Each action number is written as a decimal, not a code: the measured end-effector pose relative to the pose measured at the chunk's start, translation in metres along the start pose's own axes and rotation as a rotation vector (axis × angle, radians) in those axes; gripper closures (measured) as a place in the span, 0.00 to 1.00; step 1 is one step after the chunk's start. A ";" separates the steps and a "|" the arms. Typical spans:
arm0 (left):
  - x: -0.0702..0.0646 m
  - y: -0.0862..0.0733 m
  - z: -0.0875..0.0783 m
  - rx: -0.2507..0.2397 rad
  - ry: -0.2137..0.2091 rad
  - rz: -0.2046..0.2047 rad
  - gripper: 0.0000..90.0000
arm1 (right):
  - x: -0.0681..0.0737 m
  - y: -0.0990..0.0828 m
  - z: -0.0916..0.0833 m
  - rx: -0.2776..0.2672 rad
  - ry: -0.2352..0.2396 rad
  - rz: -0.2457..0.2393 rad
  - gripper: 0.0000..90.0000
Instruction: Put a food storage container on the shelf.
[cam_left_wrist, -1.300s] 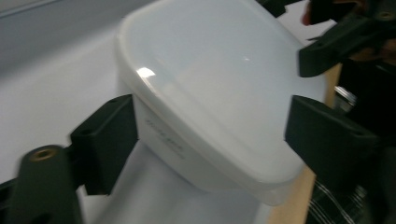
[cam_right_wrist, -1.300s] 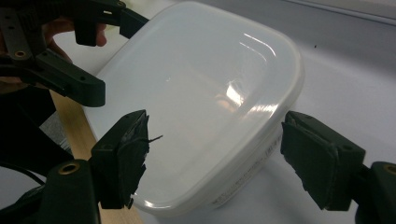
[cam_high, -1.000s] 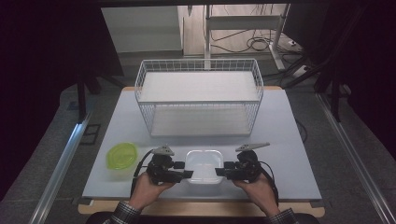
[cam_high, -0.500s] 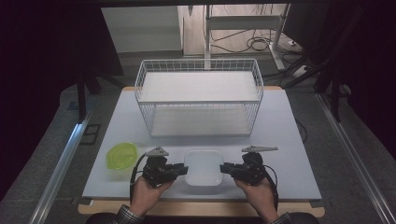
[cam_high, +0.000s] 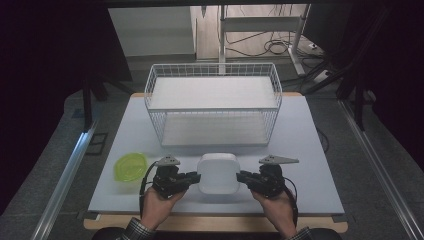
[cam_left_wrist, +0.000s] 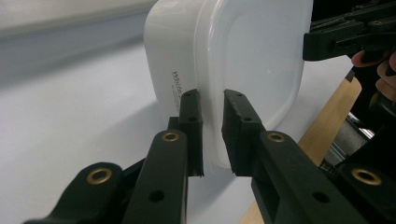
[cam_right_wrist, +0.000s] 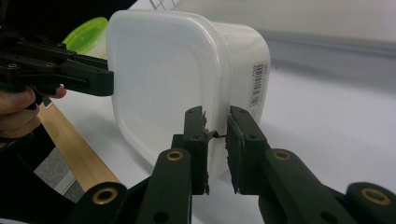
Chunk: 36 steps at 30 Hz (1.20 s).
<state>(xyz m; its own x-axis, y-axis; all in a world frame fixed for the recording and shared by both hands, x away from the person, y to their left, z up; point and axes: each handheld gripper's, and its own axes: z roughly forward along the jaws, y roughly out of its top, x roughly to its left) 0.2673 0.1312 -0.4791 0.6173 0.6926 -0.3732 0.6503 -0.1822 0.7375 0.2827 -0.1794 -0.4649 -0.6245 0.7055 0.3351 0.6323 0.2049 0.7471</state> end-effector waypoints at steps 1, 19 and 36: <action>0.000 0.002 -0.002 -0.006 0.001 0.004 0.88 | 0.000 0.001 -0.001 -0.003 0.003 -0.003 0.87; -0.007 0.063 -0.032 -0.098 0.037 0.082 0.88 | 0.006 0.061 -0.021 -0.098 0.016 -0.069 0.87; -0.005 0.116 -0.059 -0.165 0.057 0.092 0.88 | 0.014 0.125 -0.030 -0.147 0.020 -0.100 0.86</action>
<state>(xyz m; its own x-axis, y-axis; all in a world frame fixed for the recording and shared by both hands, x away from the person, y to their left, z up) 0.3138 0.1479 -0.3584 0.6412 0.7179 -0.2711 0.5084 -0.1328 0.8508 0.3390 -0.1647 -0.3498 -0.6904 0.6730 0.2654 0.4940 0.1706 0.8526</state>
